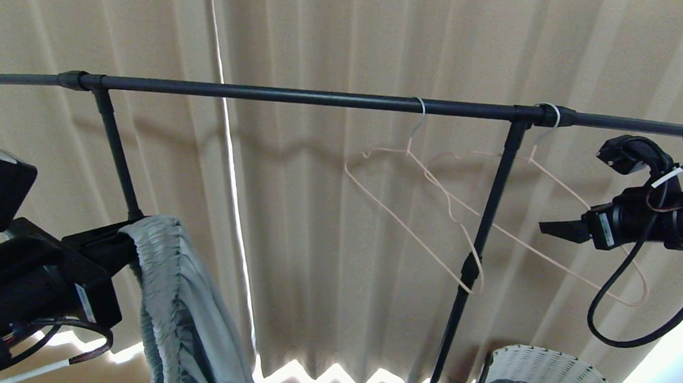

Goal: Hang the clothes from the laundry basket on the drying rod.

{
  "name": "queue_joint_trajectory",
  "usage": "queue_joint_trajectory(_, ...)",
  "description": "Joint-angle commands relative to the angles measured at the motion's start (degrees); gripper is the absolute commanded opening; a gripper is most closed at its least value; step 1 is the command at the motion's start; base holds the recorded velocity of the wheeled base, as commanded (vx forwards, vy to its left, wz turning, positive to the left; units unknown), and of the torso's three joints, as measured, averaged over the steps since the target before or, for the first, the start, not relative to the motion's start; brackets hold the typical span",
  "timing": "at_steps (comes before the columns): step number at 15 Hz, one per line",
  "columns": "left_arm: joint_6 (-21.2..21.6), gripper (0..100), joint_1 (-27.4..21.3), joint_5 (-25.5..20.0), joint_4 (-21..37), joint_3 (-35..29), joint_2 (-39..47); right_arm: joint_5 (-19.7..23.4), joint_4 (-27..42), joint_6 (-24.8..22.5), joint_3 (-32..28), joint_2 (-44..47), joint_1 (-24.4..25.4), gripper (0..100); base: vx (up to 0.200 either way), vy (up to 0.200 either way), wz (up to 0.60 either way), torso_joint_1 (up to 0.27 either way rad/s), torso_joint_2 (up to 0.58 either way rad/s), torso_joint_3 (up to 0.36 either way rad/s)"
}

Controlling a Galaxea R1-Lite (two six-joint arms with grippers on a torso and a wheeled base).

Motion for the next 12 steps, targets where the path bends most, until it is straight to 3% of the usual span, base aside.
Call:
queue_joint_trajectory(1,0.2,0,0.0,0.0,0.0,0.0,0.1,-0.1,0.3,0.0,0.4,-1.3,-0.4,100,0.0,0.0,0.0,0.0,0.0,0.0)
queue_joint_trajectory(8,0.3,0,0.0,0.0,0.0,0.1,0.1,-0.3,2.0,0.1,0.4,-1.5,-0.4,100,0.0,0.0,0.0,0.0,0.0,0.0)
queue_joint_trajectory(9,0.3,0,0.0,0.0,0.0,0.1,0.0,-0.3,2.0,0.1,0.4,-1.2,-0.4,0,0.0,0.0,0.0,0.0,0.0,0.0)
queue_joint_trajectory(12,0.3,0,0.0,0.0,0.0,0.1,0.0,0.0,1.9,0.2,0.2,0.4,-0.4,0,0.0,0.0,0.0,0.0,0.0,0.0)
